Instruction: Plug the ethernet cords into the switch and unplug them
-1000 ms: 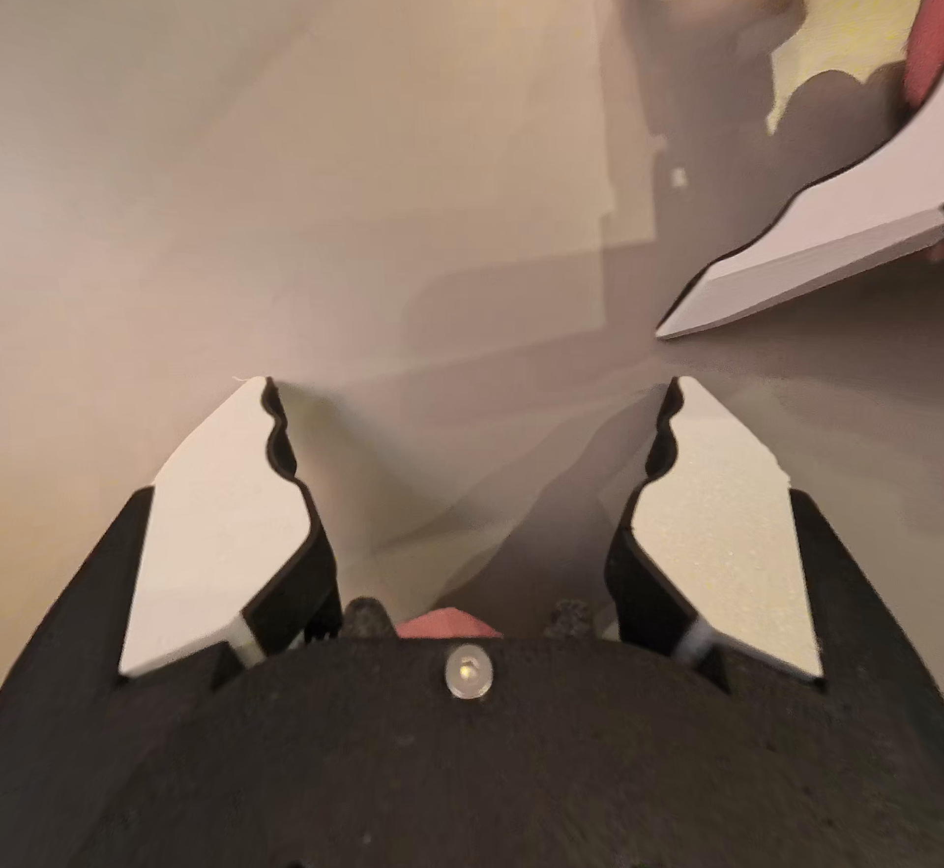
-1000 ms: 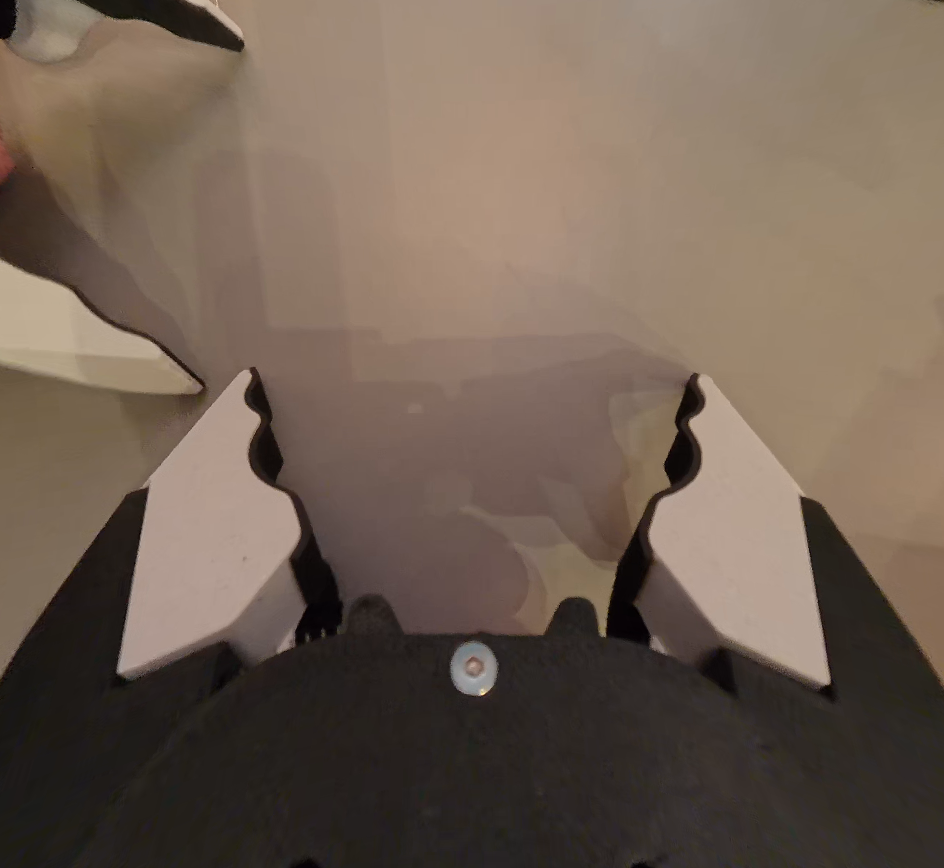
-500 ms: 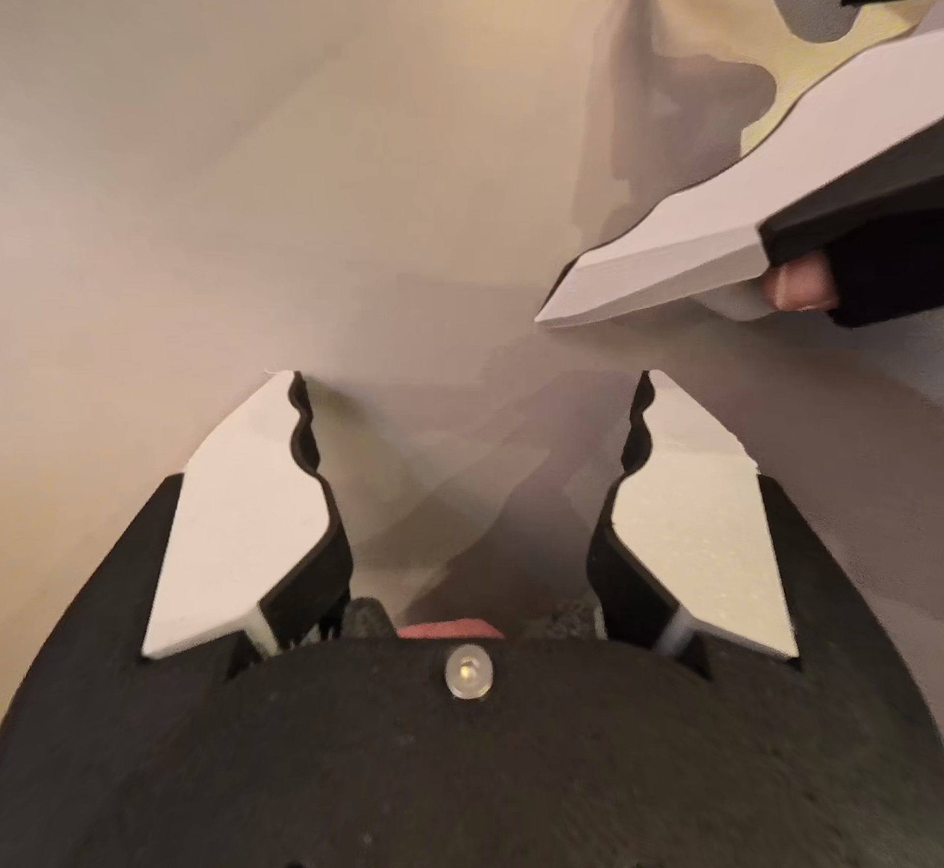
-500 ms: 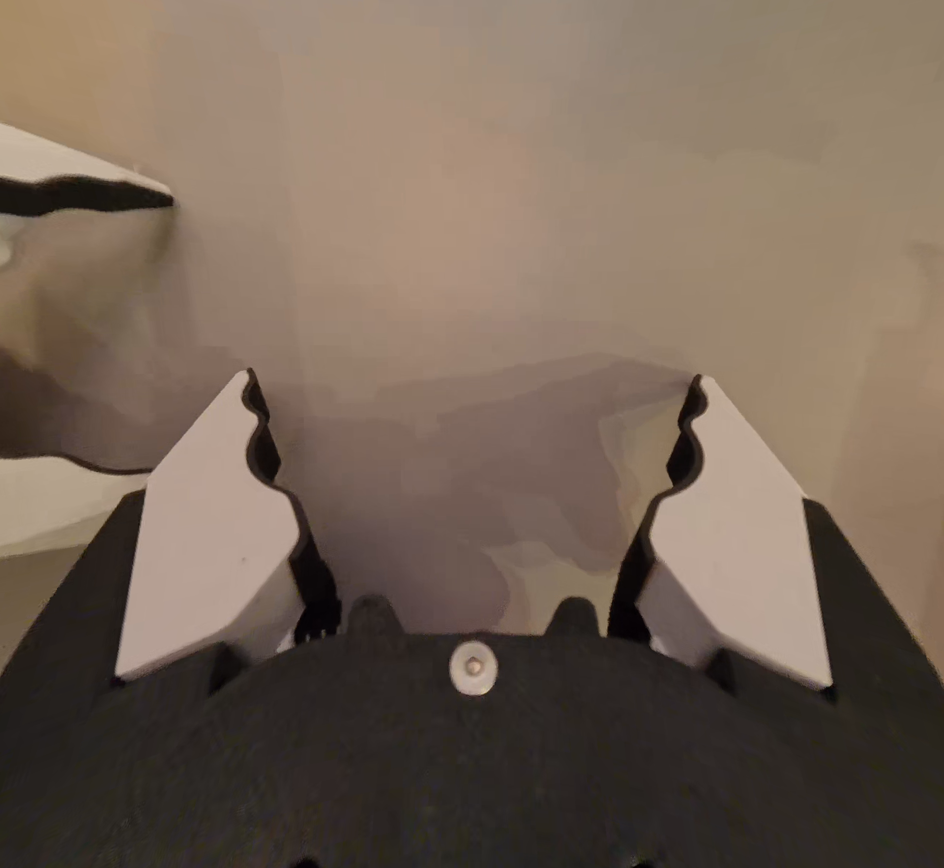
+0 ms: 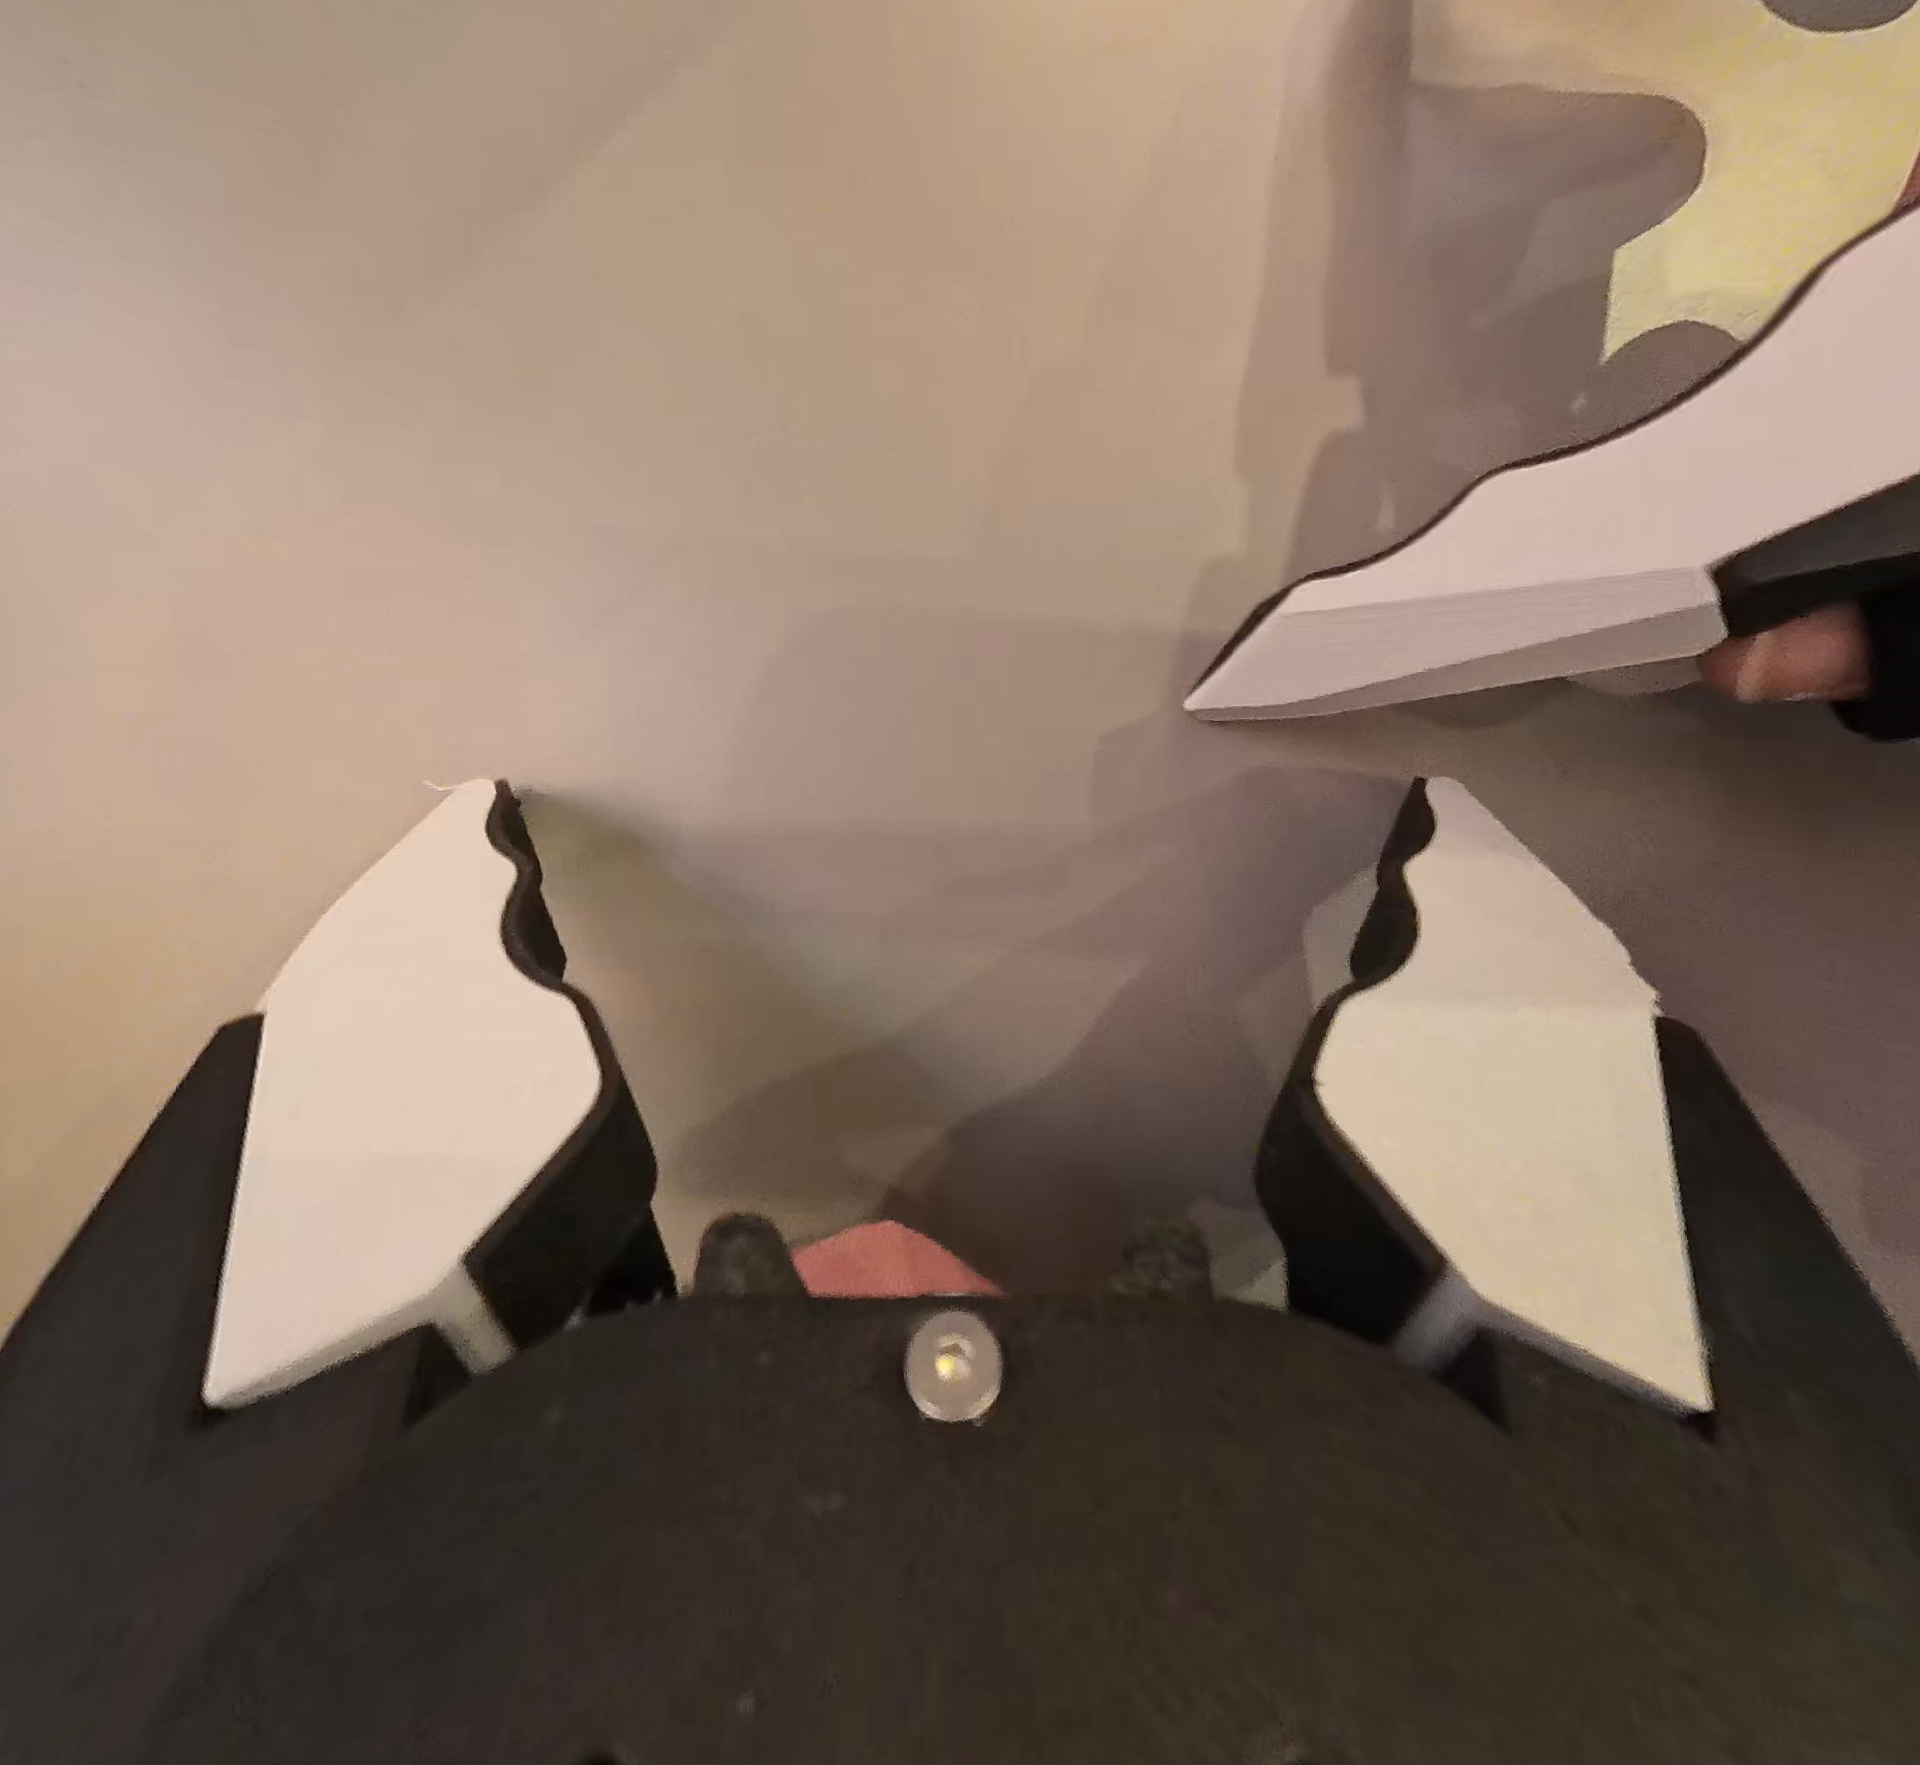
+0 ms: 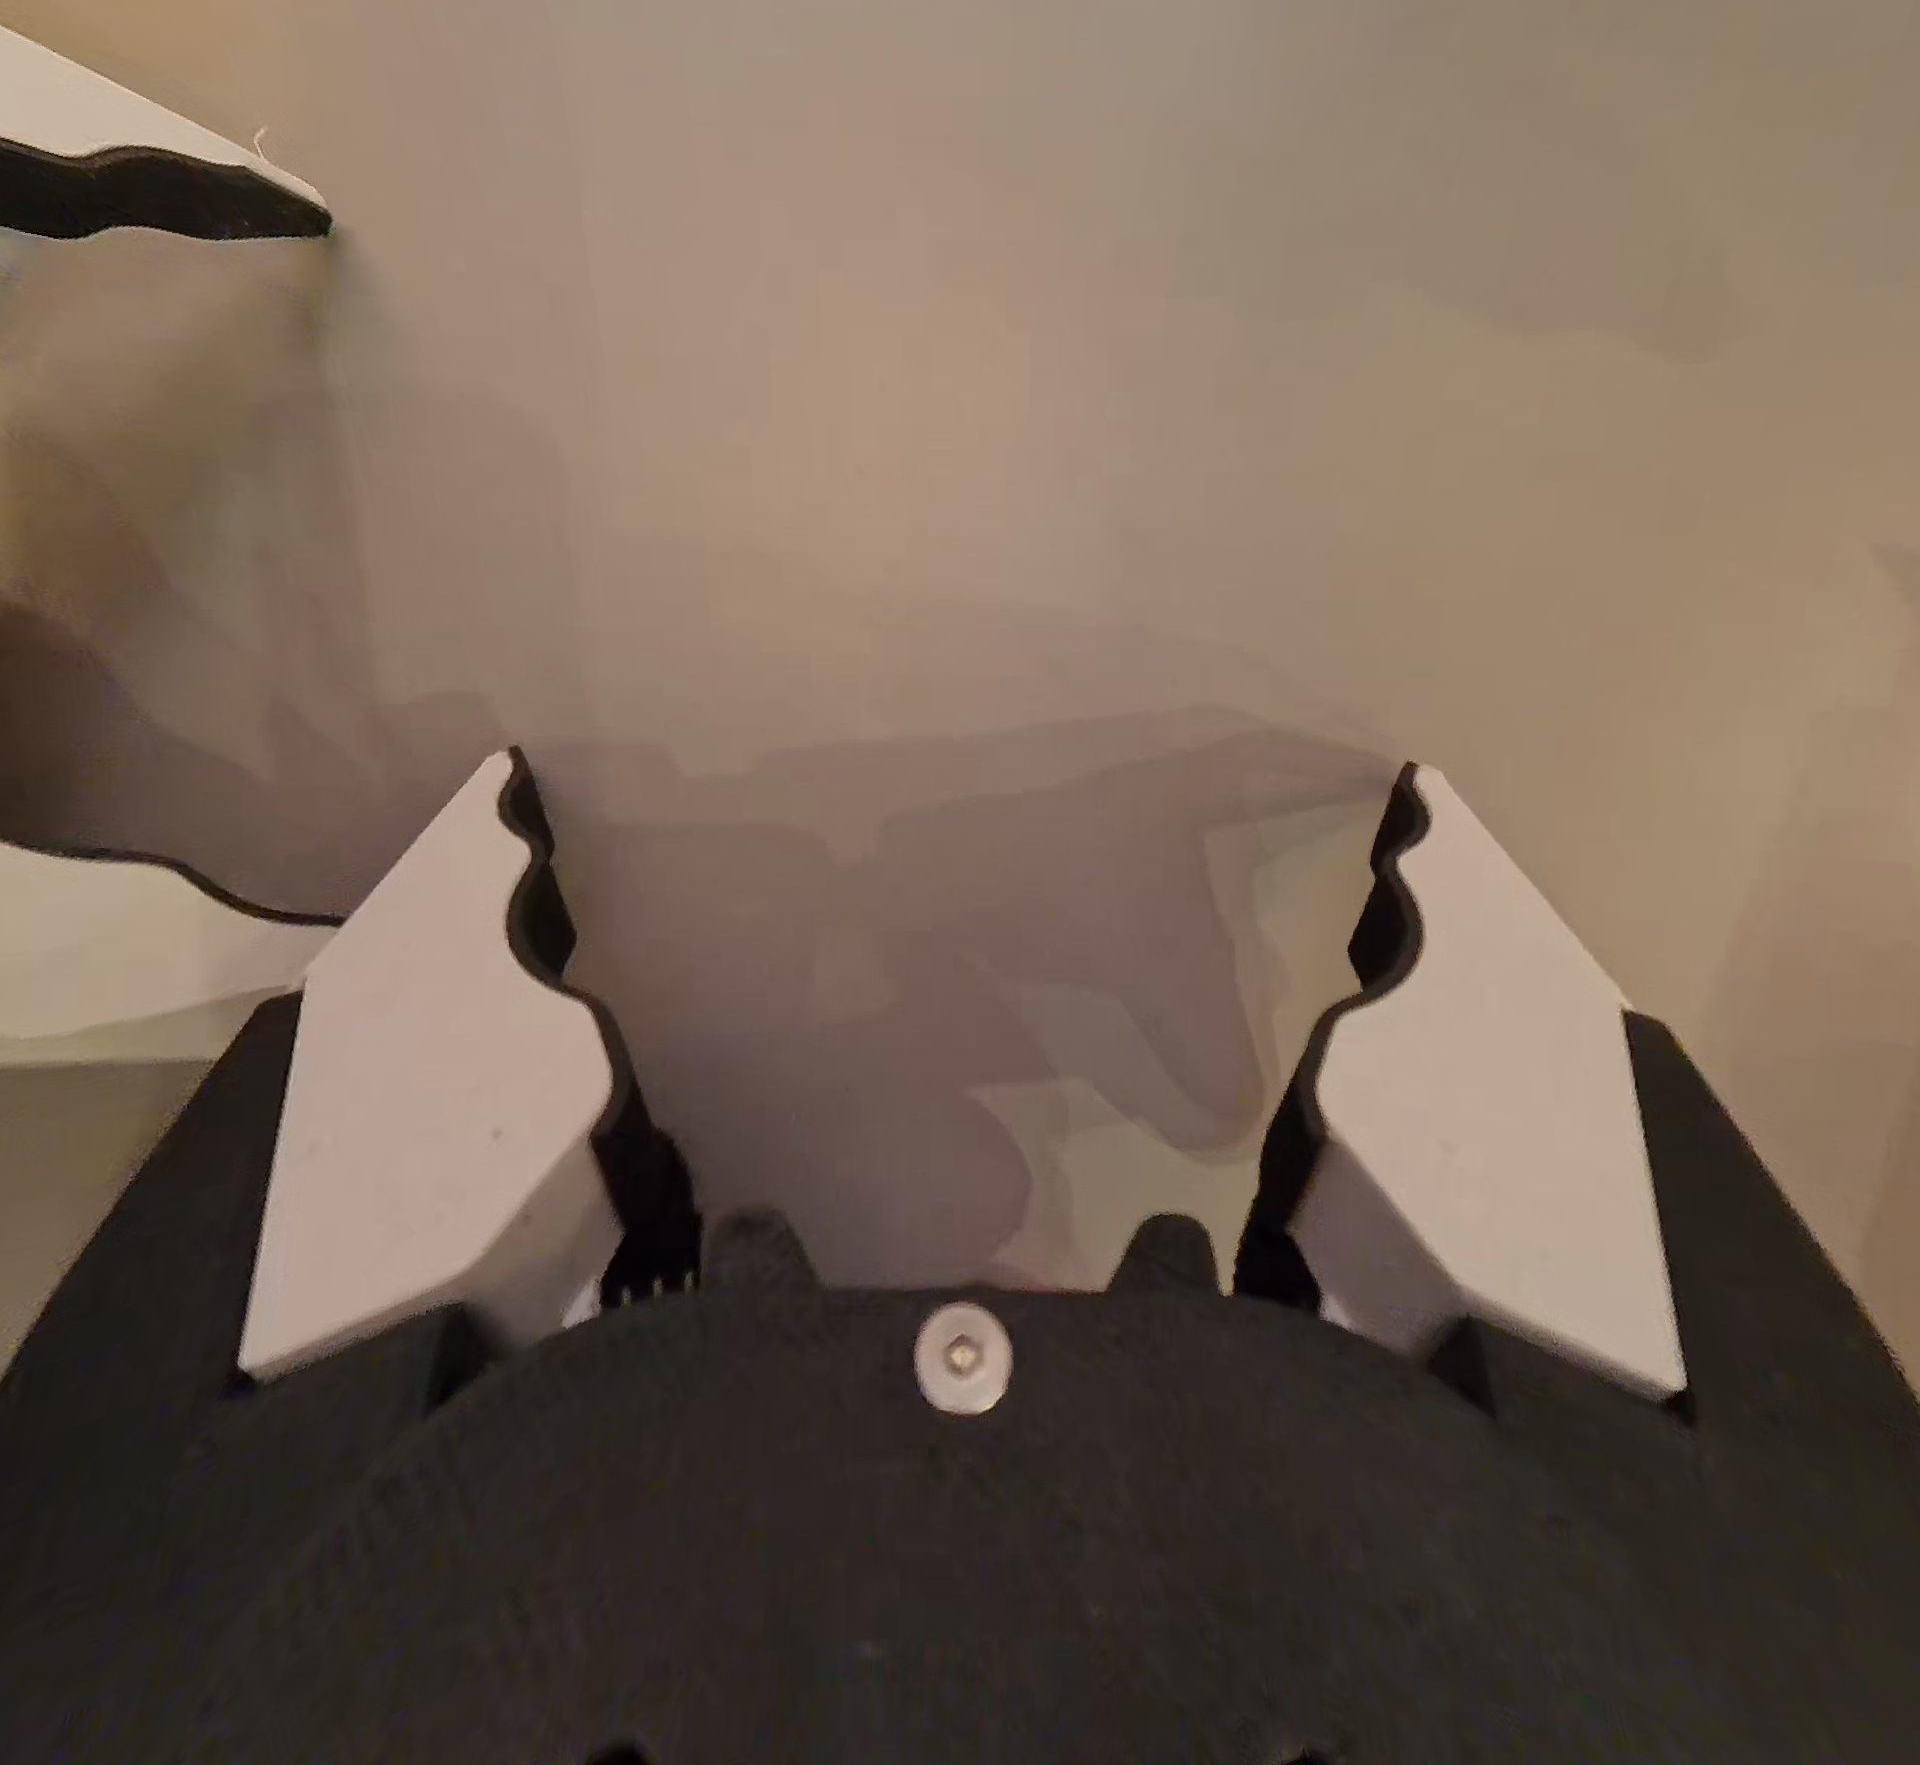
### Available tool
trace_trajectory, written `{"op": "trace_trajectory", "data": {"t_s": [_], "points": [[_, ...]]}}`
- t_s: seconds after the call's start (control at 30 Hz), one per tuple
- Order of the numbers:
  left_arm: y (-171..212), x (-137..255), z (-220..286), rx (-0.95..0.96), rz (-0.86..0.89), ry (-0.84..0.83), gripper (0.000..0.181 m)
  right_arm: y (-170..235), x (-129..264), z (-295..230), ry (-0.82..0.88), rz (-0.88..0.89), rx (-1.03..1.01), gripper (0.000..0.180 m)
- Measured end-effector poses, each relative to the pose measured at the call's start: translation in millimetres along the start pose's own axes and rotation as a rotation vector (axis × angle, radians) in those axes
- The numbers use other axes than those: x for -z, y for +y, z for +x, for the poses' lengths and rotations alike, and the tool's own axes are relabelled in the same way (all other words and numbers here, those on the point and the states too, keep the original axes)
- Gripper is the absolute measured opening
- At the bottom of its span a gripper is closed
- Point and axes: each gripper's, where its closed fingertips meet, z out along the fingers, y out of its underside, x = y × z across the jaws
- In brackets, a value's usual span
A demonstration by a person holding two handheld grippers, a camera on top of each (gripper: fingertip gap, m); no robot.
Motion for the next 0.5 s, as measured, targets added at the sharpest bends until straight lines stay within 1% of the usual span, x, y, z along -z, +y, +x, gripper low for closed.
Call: {"op": "trace_trajectory", "data": {"t_s": [0.17, 0.3, 0.5], "points": [[-4, 6, -4, 0.027, 0.047, 0.005, 0.145, -2, -1, -1, -0.016, 0.004, 0.021, 0.152], [2, 10, -12, 0.018, 0.042, -0.005, 0.141, -5, 0, -1, -0.025, 0.023, 0.031, 0.150], [7, 12, -24, 0.035, 0.030, -0.016, 0.146, -6, -3, -2, -0.029, 0.008, 0.044, 0.151]]}}
